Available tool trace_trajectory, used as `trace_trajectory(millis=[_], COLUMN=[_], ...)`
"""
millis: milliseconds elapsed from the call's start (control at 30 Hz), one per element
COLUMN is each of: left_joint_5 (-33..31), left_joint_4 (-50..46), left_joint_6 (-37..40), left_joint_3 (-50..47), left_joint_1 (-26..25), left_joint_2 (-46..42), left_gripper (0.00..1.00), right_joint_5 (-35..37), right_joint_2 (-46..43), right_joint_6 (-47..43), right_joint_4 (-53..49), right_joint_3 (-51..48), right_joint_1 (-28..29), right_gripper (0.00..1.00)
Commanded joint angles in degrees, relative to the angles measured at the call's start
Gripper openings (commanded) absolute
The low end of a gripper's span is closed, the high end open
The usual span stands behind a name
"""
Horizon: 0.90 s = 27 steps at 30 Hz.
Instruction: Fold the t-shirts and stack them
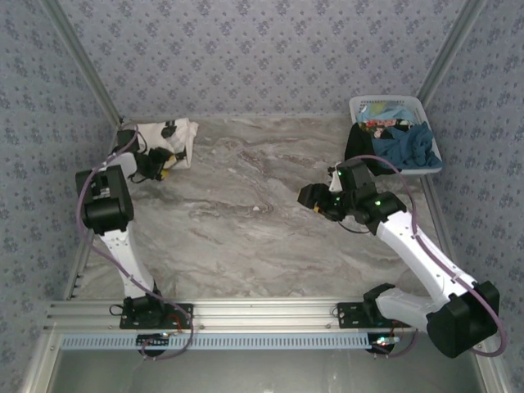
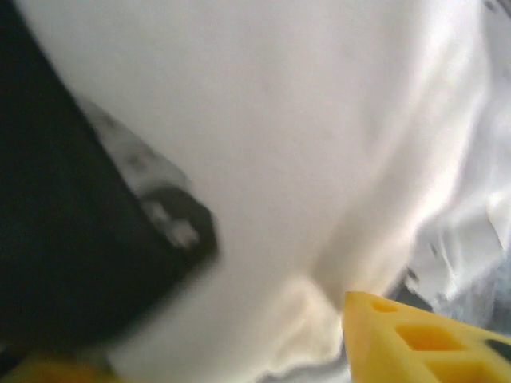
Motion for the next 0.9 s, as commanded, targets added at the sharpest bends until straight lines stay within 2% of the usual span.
trace_trajectory(millis=[0,33,100,133,167,233,300,400,433,533,567,633,700,767,867], left_joint_5=[-2.74,-3.00,-4.88,-6.87,-9.01,-13.29,-18.16,-27.67,-32.08,-51.67,-55.00,-54.65,-55.71,-53.46,-47.82], left_joint_4=[-3.47,-5.44,-9.35,-11.47,-13.94,-19.06,-22.38,-26.35,-27.78,-32.15,-29.24,-17.66,-7.20,6.55,23.62], left_joint_6=[1.61,2.97,6.53,8.92,10.69,14.25,14.47,13.46,12.88,9.75,13.34,24.54,33.02,40.20,42.24], left_joint_3=[-2.99,-3.66,-6.20,-7.78,-8.99,-11.44,-14.71,-20.22,-21.55,-24.30,-26.79,-34.59,-42.92,-51.63,-60.81], left_joint_1=[-0.15,-0.24,-0.66,-1.17,-1.70,-3.17,-5.05,-9.00,-10.92,-17.20,-18.53,-19.19,-19.27,-18.65,-14.51], left_joint_2=[-12.00,-15.08,-22.39,-26.80,-30.47,-38.52,-45.78,-55.86,-58.29,-62.16,-63.69,-67.24,-70.34,-72.11,-69.82], left_gripper=[0.86,0.98,0.98,0.98,0.98,0.98,0.98,0.98,0.98,0.98,0.98,0.98,0.98,0.98,0.98], right_joint_5=[-0.01,-0.08,2.42,3.71,4.13,4.30,5.30,11.81,14.94,33.25,39.42,44.43,47.10,50.82,50.64], right_joint_2=[-0.35,-0.98,-3.06,-4.48,-5.62,-7.74,-9.23,-12.79,-13.70,-12.72,-12.38,-13.74,-16.39,-19.53,-19.53], right_joint_6=[-1.97,-2.96,-3.17,-3.02,-2.77,-2.09,-1.80,-2.30,-2.85,-2.85,-3.80,-13.22,-21.42,-29.69,-35.36], right_joint_4=[-1.48,-2.07,-1.79,-0.89,0.55,3.50,4.55,3.60,1.88,-13.43,-16.00,-11.55,-1.63,13.19,28.56], right_joint_3=[2.14,2.07,2.02,1.72,1.18,0.34,0.21,0.58,1.11,6.25,5.95,0.87,-8.16,-19.24,-30.39], right_joint_1=[0.30,0.22,-0.38,-0.58,-1.09,-2.19,-2.97,-3.08,-3.37,-3.37,-3.63,-5.61,-7.41,-7.99,-11.94], right_gripper=[0.62,0.64,0.70,0.94,1.00,1.00,1.00,1.00,1.00,1.00,1.00,1.00,1.00,1.00,1.00])
